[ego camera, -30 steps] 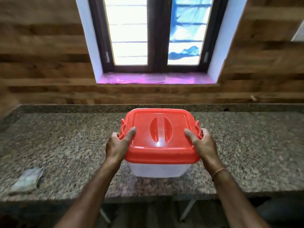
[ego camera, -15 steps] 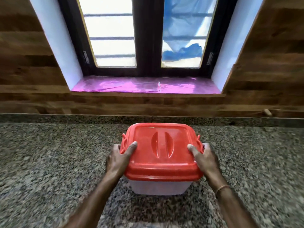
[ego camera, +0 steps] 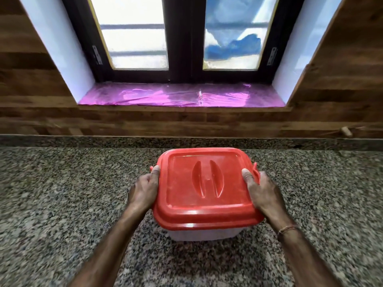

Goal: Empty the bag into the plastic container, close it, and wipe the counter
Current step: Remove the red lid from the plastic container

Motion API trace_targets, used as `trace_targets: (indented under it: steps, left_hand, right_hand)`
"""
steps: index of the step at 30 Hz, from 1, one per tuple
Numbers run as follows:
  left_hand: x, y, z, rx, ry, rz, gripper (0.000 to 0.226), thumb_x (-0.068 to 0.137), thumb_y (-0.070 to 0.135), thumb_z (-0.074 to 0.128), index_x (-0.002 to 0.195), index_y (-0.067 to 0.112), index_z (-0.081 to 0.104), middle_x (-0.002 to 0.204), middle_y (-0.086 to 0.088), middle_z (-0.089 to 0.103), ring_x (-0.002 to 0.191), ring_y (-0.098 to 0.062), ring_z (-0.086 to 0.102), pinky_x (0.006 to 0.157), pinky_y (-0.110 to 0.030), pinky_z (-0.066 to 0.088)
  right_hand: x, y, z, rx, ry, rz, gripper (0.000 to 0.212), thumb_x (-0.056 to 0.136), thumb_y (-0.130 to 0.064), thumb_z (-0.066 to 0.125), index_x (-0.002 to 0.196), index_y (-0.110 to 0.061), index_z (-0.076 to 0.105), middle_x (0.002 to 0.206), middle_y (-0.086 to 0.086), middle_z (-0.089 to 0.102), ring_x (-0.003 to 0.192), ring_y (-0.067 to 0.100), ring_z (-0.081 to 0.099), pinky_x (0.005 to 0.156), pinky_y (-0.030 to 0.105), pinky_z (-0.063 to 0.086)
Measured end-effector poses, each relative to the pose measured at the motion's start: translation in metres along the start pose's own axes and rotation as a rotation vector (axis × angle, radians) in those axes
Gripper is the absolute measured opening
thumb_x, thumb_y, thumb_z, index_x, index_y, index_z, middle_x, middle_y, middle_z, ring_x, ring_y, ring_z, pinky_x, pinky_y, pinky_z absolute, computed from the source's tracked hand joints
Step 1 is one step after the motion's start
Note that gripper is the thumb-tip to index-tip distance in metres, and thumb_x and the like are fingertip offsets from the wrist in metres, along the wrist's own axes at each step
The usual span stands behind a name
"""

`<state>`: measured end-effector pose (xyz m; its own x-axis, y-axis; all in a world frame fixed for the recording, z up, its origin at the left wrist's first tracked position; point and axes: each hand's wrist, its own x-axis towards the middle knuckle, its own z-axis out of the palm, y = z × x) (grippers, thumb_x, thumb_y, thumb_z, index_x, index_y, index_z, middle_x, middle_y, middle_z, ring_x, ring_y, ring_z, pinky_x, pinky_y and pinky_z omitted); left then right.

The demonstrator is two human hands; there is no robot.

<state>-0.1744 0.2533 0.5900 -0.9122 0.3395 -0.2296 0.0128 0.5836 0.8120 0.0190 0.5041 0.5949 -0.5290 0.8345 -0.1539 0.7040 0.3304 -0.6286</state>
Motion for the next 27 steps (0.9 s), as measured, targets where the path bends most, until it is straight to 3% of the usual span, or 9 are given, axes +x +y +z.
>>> trace_targets:
  steps: [5, 9, 11, 13, 15, 17, 22, 25, 27]
  left_hand:
    - [0.012, -0.025, -0.007, -0.274, -0.084, -0.151, 0.069, 0.106, 0.058, 0.029, 0.087, 0.004, 0.068, 0.062, -0.006, 0.07, 0.049, -0.016, 0.068, 0.045, -0.028, 0.054]
    - [0.003, -0.046, -0.001, -0.417, -0.246, -0.308, 0.068, 0.105, 0.057, 0.04, 0.104, -0.005, 0.07, 0.093, -0.028, 0.074, 0.068, -0.026, 0.067, 0.066, -0.044, 0.063]
    - [-0.001, -0.045, 0.002, -0.386, -0.131, -0.233, 0.058, 0.105, 0.054, 0.044, 0.114, 0.0, 0.066, 0.106, -0.029, 0.073, 0.081, -0.033, 0.072, 0.081, -0.058, 0.063]
    - [-0.005, -0.032, -0.003, -0.398, 0.012, -0.102, 0.06, 0.103, 0.063, 0.037, 0.128, 0.012, 0.055, 0.118, -0.019, 0.07, 0.094, -0.032, 0.074, 0.079, -0.058, 0.063]
    - [-0.009, -0.018, -0.009, -0.49, -0.108, 0.002, 0.074, 0.097, 0.074, 0.038, 0.147, 0.02, 0.041, 0.132, -0.012, 0.066, 0.105, -0.029, 0.074, 0.077, -0.051, 0.064]
    - [-0.018, -0.012, -0.008, -0.541, -0.233, 0.032, 0.078, 0.089, 0.067, 0.062, 0.153, 0.031, 0.036, 0.128, -0.009, 0.067, 0.098, -0.025, 0.078, 0.072, -0.047, 0.065]
    - [-0.034, -0.022, 0.003, -0.565, -0.182, 0.041, 0.07, 0.085, 0.041, 0.08, 0.146, 0.03, 0.046, 0.118, -0.009, 0.071, 0.09, -0.022, 0.079, 0.067, -0.041, 0.065]
    - [-0.034, -0.022, 0.004, -0.606, -0.198, 0.018, 0.068, 0.086, 0.038, 0.079, 0.145, 0.029, 0.047, 0.117, -0.01, 0.071, 0.09, -0.023, 0.079, 0.067, -0.043, 0.065]
    - [-0.035, -0.02, 0.004, -0.597, -0.203, 0.033, 0.067, 0.087, 0.037, 0.079, 0.145, 0.029, 0.047, 0.117, -0.01, 0.07, 0.089, -0.023, 0.079, 0.067, -0.043, 0.065]
  right_hand:
    - [-0.003, 0.0, -0.002, -0.022, -0.054, 0.017, 0.069, 0.097, -0.074, 0.033, 0.123, -0.015, 0.055, 0.096, 0.008, 0.068, 0.081, 0.028, 0.07, 0.073, 0.04, 0.06]
    - [-0.009, 0.001, -0.002, 0.023, -0.095, 0.044, 0.069, 0.097, -0.075, 0.032, 0.124, -0.016, 0.054, 0.095, 0.007, 0.068, 0.078, 0.025, 0.071, 0.063, 0.032, 0.056]
    - [-0.012, 0.001, -0.002, 0.033, -0.103, 0.054, 0.069, 0.096, -0.076, 0.032, 0.124, -0.017, 0.054, 0.095, 0.006, 0.069, 0.079, 0.024, 0.071, 0.063, 0.032, 0.055]
    - [-0.016, 0.0, -0.002, 0.063, -0.102, 0.063, 0.07, 0.095, -0.078, 0.03, 0.118, -0.017, 0.057, 0.095, 0.008, 0.07, 0.08, 0.027, 0.072, 0.069, 0.038, 0.061]
    - [-0.02, -0.002, -0.003, 0.131, -0.106, 0.079, 0.075, 0.093, -0.08, 0.027, 0.109, -0.015, 0.061, 0.09, 0.009, 0.072, 0.075, 0.028, 0.073, 0.071, 0.041, 0.064]
    - [-0.026, -0.004, -0.003, 0.25, -0.103, 0.118, 0.079, 0.094, -0.078, 0.029, 0.098, -0.009, 0.066, 0.081, 0.006, 0.07, 0.068, 0.027, 0.07, 0.07, 0.044, 0.063]
    - [-0.034, 0.007, -0.007, 0.371, -0.088, 0.171, 0.081, 0.1, -0.07, 0.035, 0.091, 0.005, 0.065, 0.074, 0.01, 0.062, 0.068, 0.027, 0.064, 0.073, 0.055, 0.062]
    - [-0.032, 0.016, -0.008, 0.485, -0.049, 0.277, 0.063, 0.106, -0.059, 0.036, 0.07, -0.015, 0.064, 0.051, -0.006, 0.06, 0.045, 0.012, 0.06, 0.048, 0.024, 0.053]
    - [-0.034, 0.022, -0.009, 0.57, -0.075, 0.314, 0.059, 0.108, -0.051, 0.04, 0.068, -0.015, 0.063, 0.05, -0.005, 0.058, 0.041, 0.01, 0.057, 0.044, 0.019, 0.048]
